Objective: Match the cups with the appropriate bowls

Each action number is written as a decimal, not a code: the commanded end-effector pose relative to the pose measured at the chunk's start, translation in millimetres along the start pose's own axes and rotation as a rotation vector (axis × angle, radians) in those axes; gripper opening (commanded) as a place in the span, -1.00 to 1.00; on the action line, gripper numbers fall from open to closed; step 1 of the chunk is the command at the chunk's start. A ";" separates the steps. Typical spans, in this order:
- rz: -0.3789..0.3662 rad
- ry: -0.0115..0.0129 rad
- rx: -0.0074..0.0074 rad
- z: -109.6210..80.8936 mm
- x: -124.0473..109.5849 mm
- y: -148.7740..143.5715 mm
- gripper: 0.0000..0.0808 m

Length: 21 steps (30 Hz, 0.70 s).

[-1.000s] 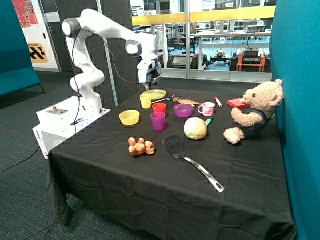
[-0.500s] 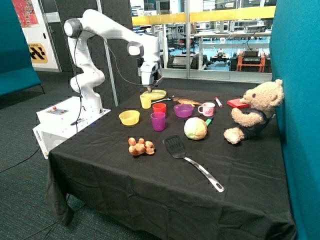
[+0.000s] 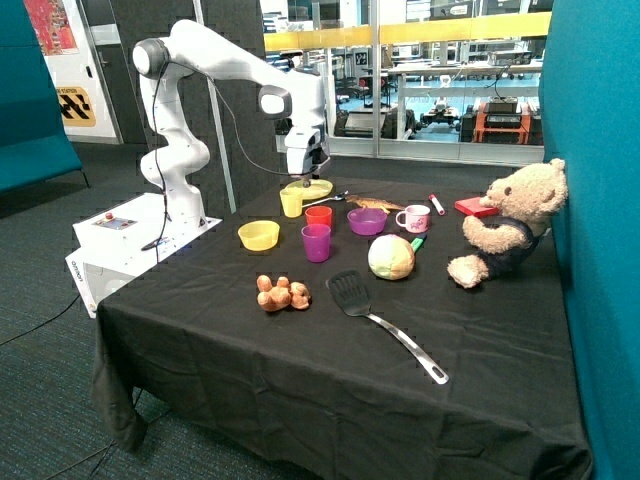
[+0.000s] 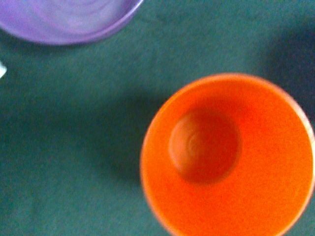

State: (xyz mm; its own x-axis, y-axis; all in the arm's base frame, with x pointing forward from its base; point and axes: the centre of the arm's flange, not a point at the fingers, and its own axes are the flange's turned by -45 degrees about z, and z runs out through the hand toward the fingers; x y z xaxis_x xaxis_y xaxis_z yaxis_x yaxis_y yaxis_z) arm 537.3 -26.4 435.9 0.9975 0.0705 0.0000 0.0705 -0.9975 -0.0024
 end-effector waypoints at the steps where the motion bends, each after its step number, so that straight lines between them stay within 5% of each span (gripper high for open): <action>1: 0.025 0.0001 -0.0024 3.1 22.6 19.5 -0.16; 21: -0.053 0.0000 -0.0024 7.8 51.3 54.1 -0.10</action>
State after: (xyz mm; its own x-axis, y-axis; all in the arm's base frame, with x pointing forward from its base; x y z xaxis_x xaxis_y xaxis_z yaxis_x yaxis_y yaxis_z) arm 573.4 -59.7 426.8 0.9957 0.0929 0.0030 0.0929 -0.9957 0.0012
